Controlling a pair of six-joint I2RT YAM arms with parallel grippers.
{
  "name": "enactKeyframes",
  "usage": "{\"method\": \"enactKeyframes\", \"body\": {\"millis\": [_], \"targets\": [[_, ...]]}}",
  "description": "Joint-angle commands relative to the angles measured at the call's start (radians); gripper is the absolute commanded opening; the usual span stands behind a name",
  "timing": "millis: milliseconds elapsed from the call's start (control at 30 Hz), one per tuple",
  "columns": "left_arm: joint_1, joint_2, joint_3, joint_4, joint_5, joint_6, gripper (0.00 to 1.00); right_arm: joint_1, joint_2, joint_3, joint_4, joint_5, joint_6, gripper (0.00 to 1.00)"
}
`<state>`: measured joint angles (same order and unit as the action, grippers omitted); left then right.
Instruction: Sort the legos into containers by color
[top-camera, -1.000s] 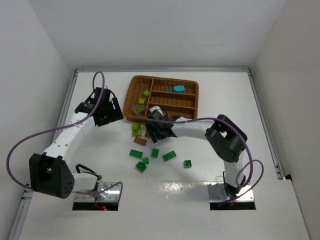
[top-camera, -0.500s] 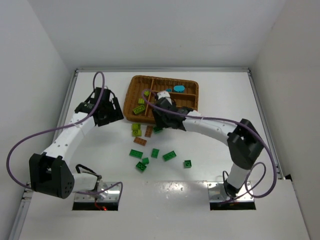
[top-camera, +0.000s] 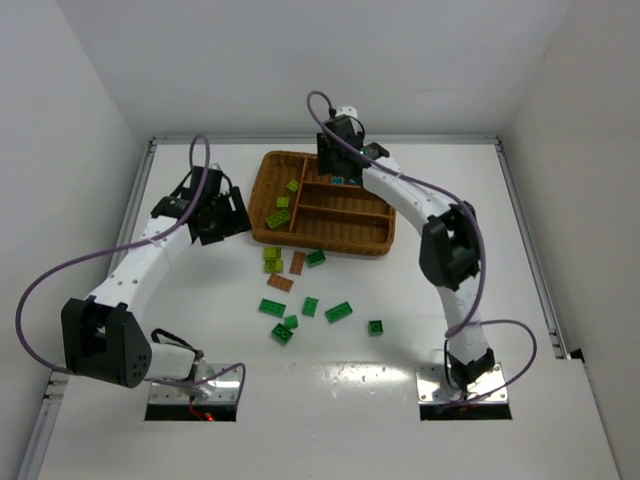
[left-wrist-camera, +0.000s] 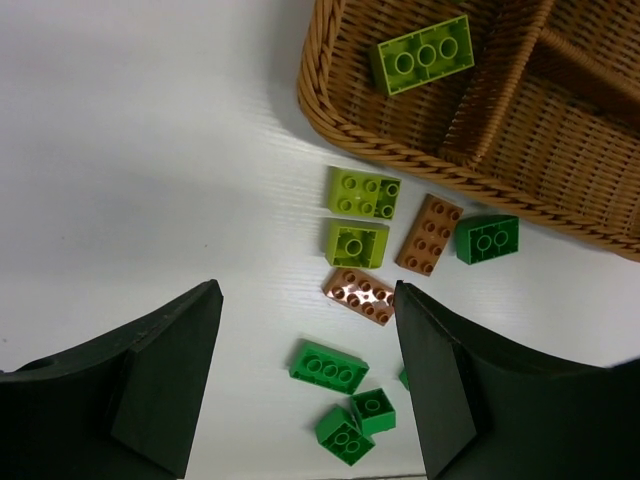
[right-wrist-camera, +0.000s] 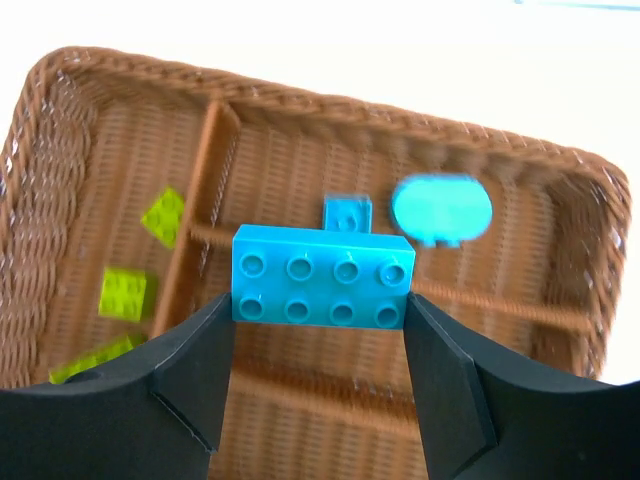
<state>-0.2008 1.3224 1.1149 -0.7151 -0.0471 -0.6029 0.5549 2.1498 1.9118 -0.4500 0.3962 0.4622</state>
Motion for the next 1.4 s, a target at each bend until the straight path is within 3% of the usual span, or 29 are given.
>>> {"method": "enactKeyframes", "body": {"millis": [0,133,333,400,467,633,733,800,833,900,1000,1167,1367], "targets": [[0.021,0.009,0.029,0.011,0.004,0.000,0.76,-0.030,0.103,0.209,-0.045,-0.042,-0.020,0.57],[0.021,0.029,0.020,0.011,0.004,0.000,0.76,-0.049,0.218,0.345,-0.046,-0.095,-0.011,0.57],[0.021,0.038,0.020,0.011,-0.005,0.009,0.76,-0.058,0.326,0.397,0.002,-0.114,0.007,0.57],[0.021,0.038,0.020,0.011,-0.005,0.009,0.76,-0.067,0.352,0.441,0.002,-0.131,0.007,0.64],[0.021,0.038,0.020,0.011,-0.005,0.009,0.76,-0.067,0.352,0.441,0.002,-0.140,0.007,0.83],[0.021,0.038,0.020,0.011,-0.014,0.009,0.76,-0.056,0.208,0.351,0.014,-0.077,-0.002,0.86],[0.021,0.028,0.010,0.011,-0.014,0.018,0.76,-0.056,0.057,0.224,0.005,-0.043,0.007,0.79],[0.021,0.015,-0.001,0.011,-0.014,0.018,0.76,-0.047,-0.052,0.031,-0.004,-0.013,0.033,0.75],[0.021,0.015,-0.001,0.011,-0.014,0.018,0.76,-0.047,-0.183,-0.146,0.008,-0.013,0.065,0.75],[0.021,0.006,-0.023,0.011,-0.014,0.028,0.76,-0.038,-0.327,-0.348,0.051,-0.051,0.108,0.75],[0.021,-0.014,-0.047,0.022,-0.014,0.028,0.76,-0.029,-0.572,-0.771,0.048,-0.091,0.193,0.85],[0.003,-0.025,-0.092,0.052,0.015,0.019,0.76,0.043,-0.842,-1.080,-0.079,-0.112,0.358,0.91],[-0.006,-0.034,-0.112,0.062,0.004,0.018,0.76,0.161,-1.002,-1.327,-0.118,-0.172,0.504,0.91]]}}
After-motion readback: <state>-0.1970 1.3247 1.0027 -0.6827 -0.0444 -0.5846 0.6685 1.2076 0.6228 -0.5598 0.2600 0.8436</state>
